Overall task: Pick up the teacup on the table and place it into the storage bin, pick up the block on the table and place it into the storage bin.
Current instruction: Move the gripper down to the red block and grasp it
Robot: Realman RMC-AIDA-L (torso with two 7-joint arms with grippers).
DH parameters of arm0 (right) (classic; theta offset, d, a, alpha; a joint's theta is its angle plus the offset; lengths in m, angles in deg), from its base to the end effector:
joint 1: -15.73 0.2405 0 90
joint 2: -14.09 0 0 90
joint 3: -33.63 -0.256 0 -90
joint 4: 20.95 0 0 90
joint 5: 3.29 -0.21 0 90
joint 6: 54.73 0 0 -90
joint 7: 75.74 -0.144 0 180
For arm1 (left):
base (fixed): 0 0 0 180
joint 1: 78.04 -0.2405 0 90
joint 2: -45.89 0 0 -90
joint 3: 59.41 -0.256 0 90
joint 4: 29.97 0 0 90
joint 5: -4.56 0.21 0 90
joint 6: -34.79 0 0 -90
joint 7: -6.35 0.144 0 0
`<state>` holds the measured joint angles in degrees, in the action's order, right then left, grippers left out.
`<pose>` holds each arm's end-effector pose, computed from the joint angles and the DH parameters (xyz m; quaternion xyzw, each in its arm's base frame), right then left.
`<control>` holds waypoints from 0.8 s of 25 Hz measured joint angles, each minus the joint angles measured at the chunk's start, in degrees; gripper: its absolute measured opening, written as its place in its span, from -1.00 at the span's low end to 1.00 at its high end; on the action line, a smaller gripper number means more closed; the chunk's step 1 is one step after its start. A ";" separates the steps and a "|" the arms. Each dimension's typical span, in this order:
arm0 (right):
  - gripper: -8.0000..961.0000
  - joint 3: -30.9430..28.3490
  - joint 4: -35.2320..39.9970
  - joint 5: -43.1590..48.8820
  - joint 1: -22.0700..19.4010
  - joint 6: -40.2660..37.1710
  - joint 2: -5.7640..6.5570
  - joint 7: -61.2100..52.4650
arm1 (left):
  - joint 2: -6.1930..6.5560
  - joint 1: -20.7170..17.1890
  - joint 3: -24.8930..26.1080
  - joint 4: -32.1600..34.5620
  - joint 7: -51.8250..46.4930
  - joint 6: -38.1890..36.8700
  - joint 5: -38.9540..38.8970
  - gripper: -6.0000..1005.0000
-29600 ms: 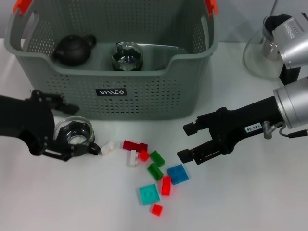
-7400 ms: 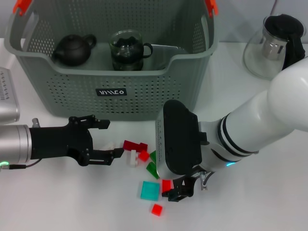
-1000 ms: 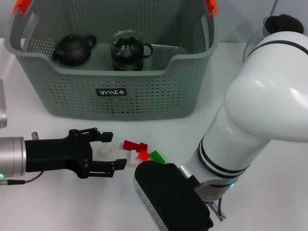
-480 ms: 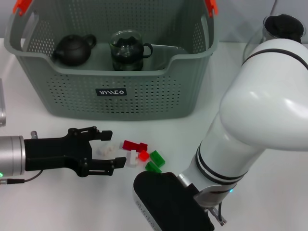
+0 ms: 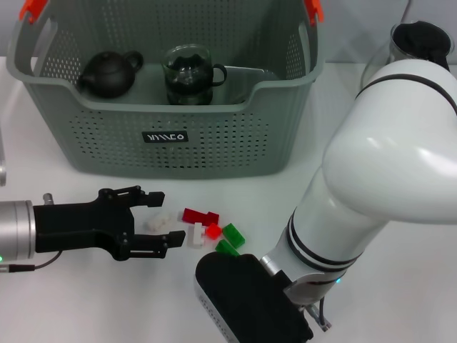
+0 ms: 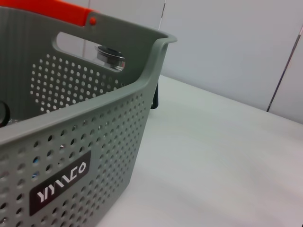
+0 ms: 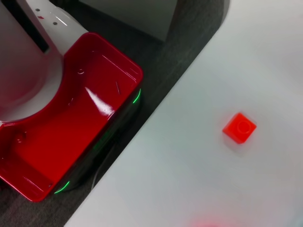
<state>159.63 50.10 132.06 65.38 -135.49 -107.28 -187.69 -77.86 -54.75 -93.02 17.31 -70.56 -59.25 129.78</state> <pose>0.1009 0.2625 -0.1451 0.9024 0.3043 0.2812 0.1185 -0.2924 0.2869 -0.0021 -0.9459 -0.2236 -0.1923 0.1353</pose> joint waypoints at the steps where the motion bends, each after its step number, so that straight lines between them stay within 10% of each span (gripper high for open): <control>1: 0.63 0.02 -0.28 0.00 0.07 0.11 0.00 0.09 | 0.00 0.00 0.13 0.00 0.00 0.00 0.00 0.74; 20: 0.62 0.55 -2.75 -0.27 0.74 1.97 -0.26 0.72 | -0.01 -0.09 0.39 0.00 0.00 0.79 0.13 0.74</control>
<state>160.18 47.36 131.79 66.12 -133.53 -107.55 -186.96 -77.86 -54.84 -92.63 17.31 -70.56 -58.46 129.91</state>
